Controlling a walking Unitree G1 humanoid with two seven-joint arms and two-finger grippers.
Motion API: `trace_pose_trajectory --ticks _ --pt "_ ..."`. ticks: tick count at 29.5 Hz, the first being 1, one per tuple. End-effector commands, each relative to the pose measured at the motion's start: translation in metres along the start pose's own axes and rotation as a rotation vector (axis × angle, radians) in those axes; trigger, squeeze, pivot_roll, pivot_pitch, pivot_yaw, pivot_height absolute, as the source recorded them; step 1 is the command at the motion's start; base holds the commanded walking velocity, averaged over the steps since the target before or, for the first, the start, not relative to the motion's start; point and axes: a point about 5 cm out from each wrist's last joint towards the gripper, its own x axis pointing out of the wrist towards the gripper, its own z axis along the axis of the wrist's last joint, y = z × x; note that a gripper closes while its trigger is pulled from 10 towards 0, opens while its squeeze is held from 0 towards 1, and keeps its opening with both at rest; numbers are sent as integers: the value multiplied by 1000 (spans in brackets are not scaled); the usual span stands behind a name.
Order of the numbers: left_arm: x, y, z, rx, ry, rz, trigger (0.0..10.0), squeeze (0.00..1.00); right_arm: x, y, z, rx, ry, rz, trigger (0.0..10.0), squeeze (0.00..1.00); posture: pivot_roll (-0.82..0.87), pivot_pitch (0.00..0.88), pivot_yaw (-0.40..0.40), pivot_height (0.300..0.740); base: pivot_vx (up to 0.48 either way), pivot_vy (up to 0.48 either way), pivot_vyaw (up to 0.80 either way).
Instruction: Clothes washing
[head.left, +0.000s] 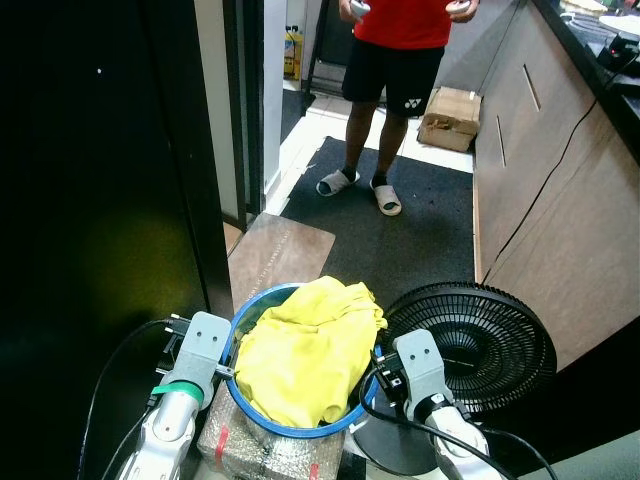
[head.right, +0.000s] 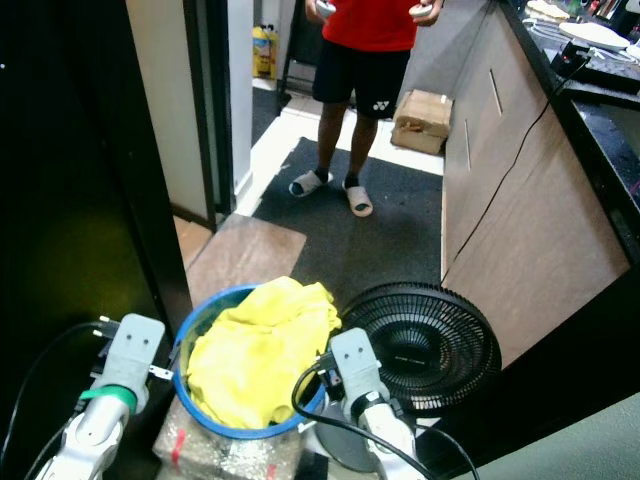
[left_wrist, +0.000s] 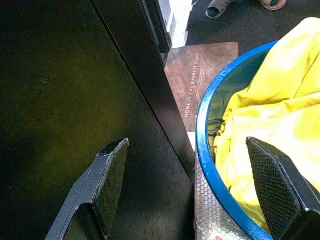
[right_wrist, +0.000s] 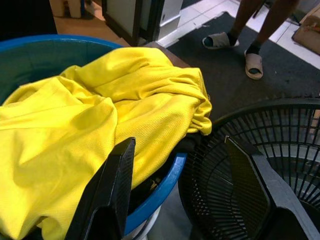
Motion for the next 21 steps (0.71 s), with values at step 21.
trace_pose_trajectory --ticks 21 --pt "7 -29 60 -40 -234 -143 10000 0 21 -37 69 20 -272 -171 10000 0 99 65 -11 740 0 0 0"
